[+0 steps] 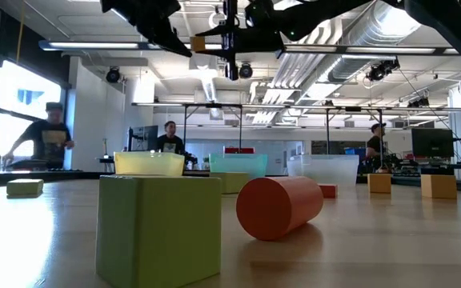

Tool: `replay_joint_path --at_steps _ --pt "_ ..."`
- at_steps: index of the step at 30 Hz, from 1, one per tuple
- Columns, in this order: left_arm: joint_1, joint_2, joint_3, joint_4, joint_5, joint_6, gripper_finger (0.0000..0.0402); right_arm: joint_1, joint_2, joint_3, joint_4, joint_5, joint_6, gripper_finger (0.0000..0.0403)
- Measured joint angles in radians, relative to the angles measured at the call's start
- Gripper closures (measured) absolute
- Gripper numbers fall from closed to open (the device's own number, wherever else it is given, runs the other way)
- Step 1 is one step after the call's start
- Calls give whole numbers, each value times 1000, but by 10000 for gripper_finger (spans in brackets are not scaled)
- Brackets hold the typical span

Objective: Sort & place blocks by color
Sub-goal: Put the yellow block into the yellow bin

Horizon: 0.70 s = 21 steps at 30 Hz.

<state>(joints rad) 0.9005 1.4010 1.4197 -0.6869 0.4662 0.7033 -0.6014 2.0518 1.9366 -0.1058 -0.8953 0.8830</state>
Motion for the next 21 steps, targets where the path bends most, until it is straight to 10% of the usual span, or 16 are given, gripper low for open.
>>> replay_joint_path --at_steps 21 --pt "-43 1 0 156 -100 -205 243 -6 0 0 79 28 37 299"
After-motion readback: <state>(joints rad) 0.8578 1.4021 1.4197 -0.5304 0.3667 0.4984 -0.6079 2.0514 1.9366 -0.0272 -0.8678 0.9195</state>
